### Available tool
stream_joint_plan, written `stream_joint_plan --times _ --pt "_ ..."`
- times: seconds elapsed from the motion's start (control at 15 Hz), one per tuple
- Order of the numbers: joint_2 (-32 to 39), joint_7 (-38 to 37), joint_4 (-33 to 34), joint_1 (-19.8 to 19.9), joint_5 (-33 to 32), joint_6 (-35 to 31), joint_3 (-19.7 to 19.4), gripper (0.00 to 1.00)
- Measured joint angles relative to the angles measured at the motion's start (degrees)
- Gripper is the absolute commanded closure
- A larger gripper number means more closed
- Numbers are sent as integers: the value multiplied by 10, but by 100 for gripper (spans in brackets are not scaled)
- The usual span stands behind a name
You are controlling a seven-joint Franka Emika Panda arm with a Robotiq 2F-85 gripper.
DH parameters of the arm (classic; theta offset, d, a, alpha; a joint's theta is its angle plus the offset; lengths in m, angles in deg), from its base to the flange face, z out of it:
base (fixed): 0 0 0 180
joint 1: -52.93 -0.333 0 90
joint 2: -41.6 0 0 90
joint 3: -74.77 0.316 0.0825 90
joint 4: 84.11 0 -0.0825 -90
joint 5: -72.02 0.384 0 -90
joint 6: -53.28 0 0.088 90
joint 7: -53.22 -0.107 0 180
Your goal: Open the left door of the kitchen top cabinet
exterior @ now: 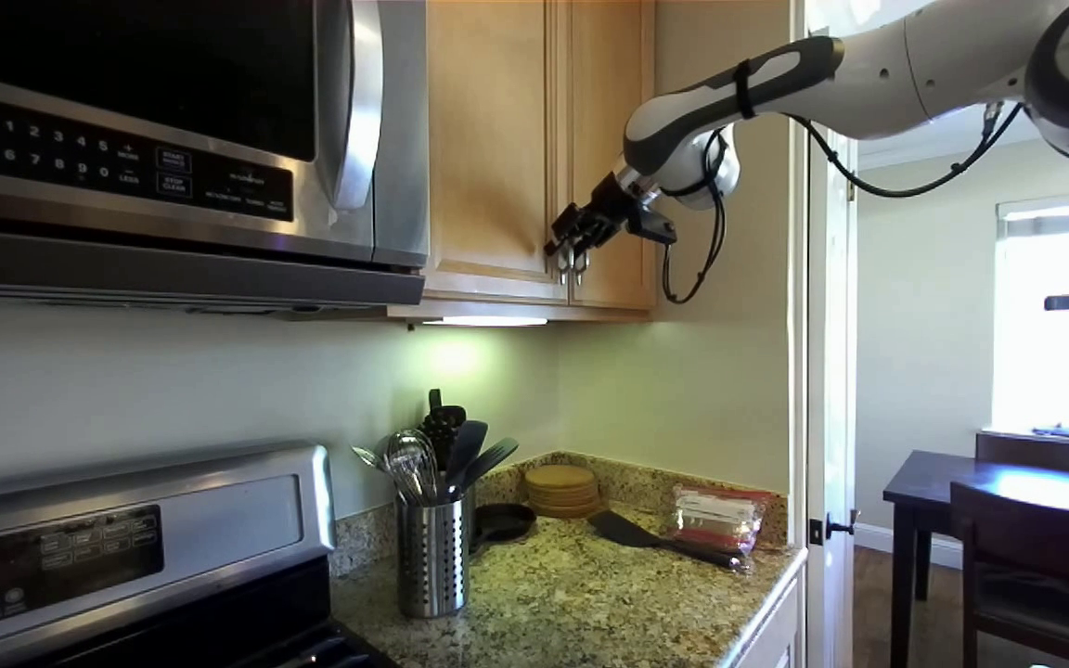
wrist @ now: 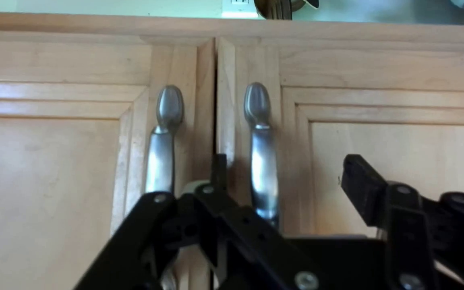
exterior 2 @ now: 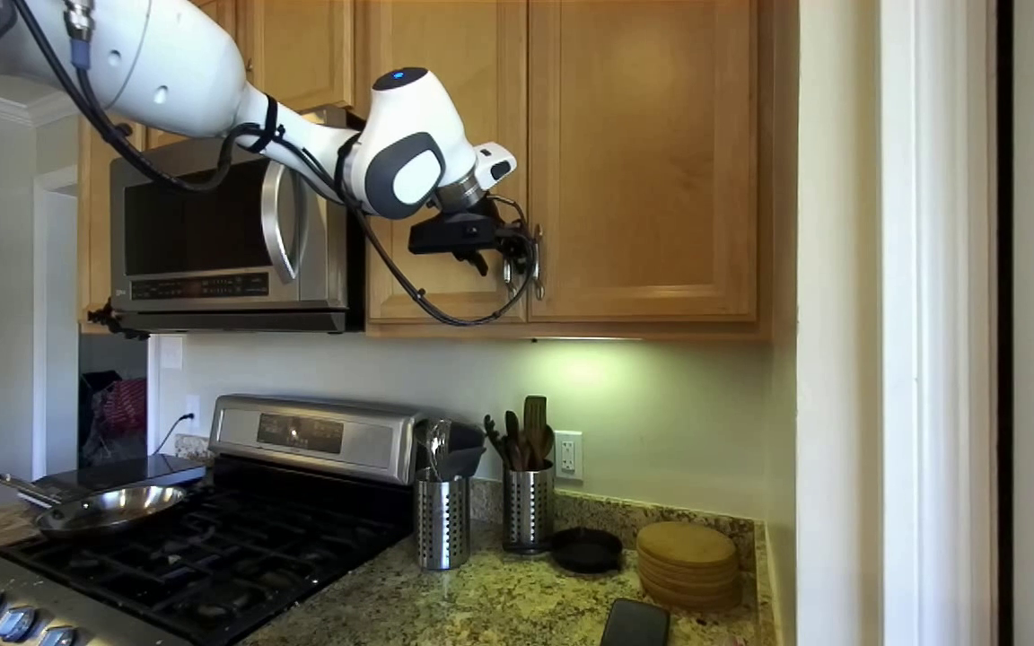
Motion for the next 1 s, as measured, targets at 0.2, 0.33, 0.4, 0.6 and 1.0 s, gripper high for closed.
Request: stream_joint_plan --times 0.2,0.33,0.4,0.6,1.0 --pt "-1 6 4 5 2 0 -2 76" --pt "-2 16 6 8 9 0 -4 88" --pt "-3 20 6 9 12 2 -4 90" --pt "-6 21 3 9 13 5 -5 89" --pt "-13 -67 -6 5 -89 -6 0 90"
